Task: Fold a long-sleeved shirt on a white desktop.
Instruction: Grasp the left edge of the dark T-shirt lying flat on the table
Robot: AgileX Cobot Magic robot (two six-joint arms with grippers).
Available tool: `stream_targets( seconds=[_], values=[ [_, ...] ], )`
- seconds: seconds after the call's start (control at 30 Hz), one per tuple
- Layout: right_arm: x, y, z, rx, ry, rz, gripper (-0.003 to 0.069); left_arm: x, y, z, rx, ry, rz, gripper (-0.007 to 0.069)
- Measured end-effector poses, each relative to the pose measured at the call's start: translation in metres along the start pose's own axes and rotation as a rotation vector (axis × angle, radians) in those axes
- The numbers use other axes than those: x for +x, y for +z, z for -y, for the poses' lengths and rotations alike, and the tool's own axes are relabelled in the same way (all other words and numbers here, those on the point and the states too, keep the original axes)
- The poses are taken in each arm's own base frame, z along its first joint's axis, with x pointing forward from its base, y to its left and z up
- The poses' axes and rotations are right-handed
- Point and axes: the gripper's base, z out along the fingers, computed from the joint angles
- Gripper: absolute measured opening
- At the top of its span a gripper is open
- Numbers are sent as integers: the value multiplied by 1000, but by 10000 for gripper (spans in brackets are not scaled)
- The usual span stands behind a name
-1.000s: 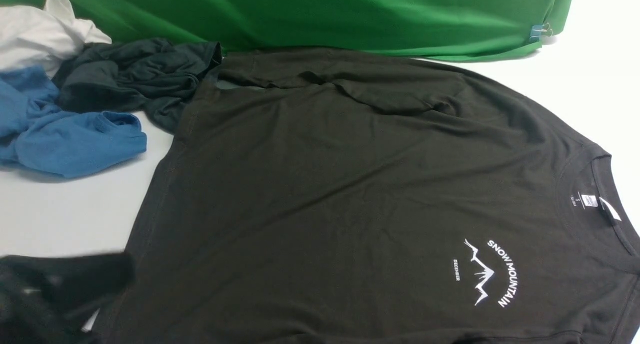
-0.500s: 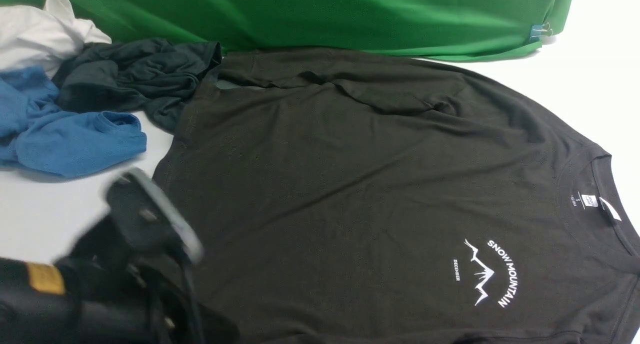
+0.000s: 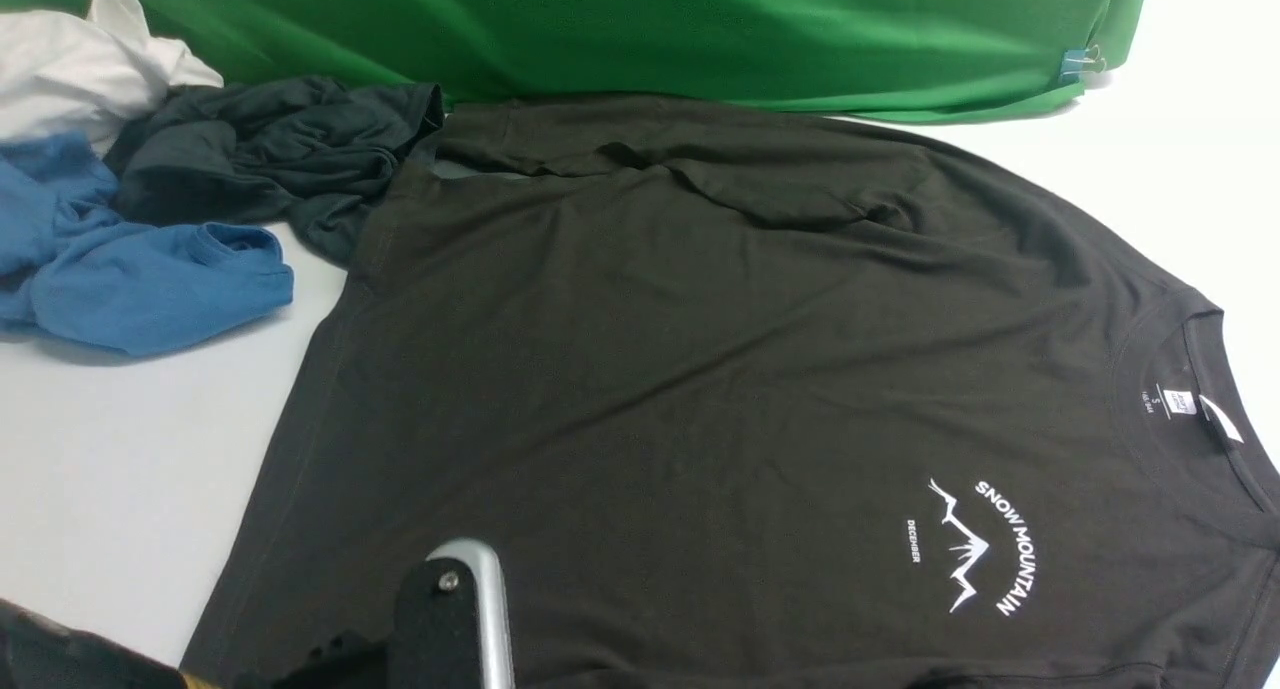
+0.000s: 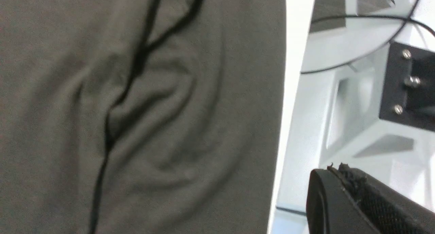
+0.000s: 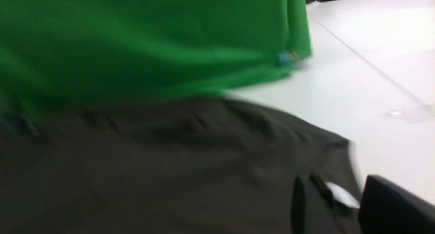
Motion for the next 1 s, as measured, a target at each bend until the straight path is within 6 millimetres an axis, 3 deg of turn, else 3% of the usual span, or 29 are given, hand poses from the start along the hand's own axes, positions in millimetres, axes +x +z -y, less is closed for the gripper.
stream_targets(
  seconds=[0.17, 0.27, 0.3, 0.37, 0.4, 0.53, 0.63, 0.7, 0.8, 0.83, 0.9, 1.0],
  values=[
    [-18, -2, -6, -94, 291, 187, 241, 5, 0, 2, 24, 15, -50, 21],
    [-18, -2, -7, -119, 429, 161, 241, 6, 0, 2, 25, 21, -65, 21],
    [-23, -3, -14, -134, 431, 48, 241, 7, 0, 1, 16, 32, -81, 21],
    [-31, -5, -20, -160, 384, -11, 241, 8, 0, 0, 9, 39, -93, 21],
    [-53, -8, -36, -241, 227, -143, 241, 10, 2, -1, 10, 46, -126, 21],
    [-91, -11, -67, -428, -97, -394, 241, 12, 10, -5, 42, 77, -205, 41],
    [-104, -7, -82, -520, -244, -500, 241, 13, 15, -8, 64, 101, -250, 86],
    [-115, -4, -98, -612, -381, -546, 238, 14, 22, -12, 79, 115, -301, 191],
    [-116, 0, -114, -703, -517, -546, 233, 17, 32, -18, 89, 125, -371, 343],
    [-116, 0, -115, -713, -532, -543, 233, 17, 32, -18, 89, 125, -371, 343],
    [-111, 2, -123, -758, -619, -540, 233, 26, 44, -20, 105, 138, -417, 458],
    [-108, 4, -127, -772, -689, -522, 233, 42, 55, -18, 131, 172, -453, 533]
  ],
)
